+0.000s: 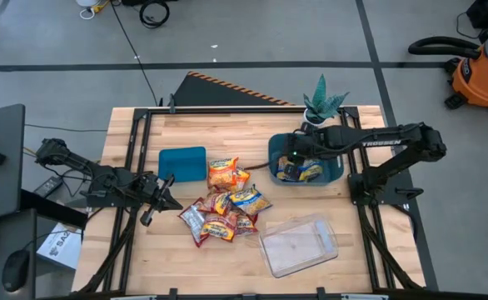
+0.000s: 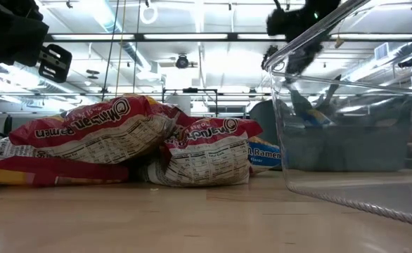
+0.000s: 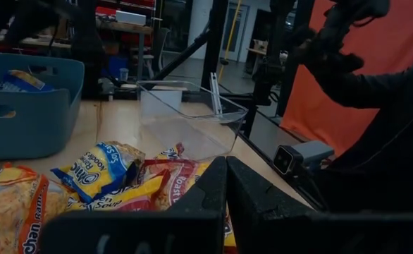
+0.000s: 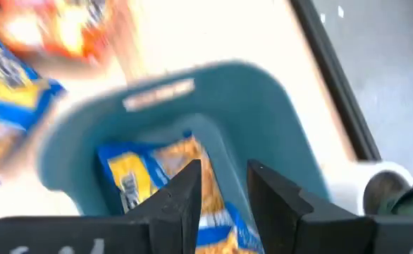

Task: Sort Maruchan noodles
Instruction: Put the blue noodle pack into the green bin

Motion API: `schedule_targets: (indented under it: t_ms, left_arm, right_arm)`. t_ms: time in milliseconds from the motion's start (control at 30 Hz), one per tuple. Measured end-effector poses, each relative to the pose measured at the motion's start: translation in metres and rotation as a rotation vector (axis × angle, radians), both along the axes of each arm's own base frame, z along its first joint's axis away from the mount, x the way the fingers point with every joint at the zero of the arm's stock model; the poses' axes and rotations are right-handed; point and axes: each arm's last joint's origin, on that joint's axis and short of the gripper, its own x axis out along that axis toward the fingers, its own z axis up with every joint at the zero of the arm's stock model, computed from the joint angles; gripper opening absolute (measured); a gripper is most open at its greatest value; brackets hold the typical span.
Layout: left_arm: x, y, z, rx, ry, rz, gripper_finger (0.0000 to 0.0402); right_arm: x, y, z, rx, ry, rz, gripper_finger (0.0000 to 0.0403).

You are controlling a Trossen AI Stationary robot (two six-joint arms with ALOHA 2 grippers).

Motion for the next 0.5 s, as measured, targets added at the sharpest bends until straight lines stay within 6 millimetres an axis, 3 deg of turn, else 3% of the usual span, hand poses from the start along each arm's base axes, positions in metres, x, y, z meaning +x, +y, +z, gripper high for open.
schedule_targets:
  t_ms: [133, 267, 500]
  left_arm:
    - [0.0, 0.0, 0.0, 0.0, -0.001, 0.0, 0.0014]
    - [0.0, 0.0, 0.0, 0.0, 0.001, 0.0, 0.0014]
    - [0.0, 0.0, 0.0, 0.0, 0.001, 0.0, 0.0014]
  right_arm:
    - [0.015, 0.017, 0.023, -0.007, -0.158, 0.116, 0.012]
    - [0.032, 0.046, 0.027, 0.02, -0.29, 0.294, 0.0121]
    - [0.073, 0.102, -0.021, 0.013, -0.242, 0.489, 0.0121]
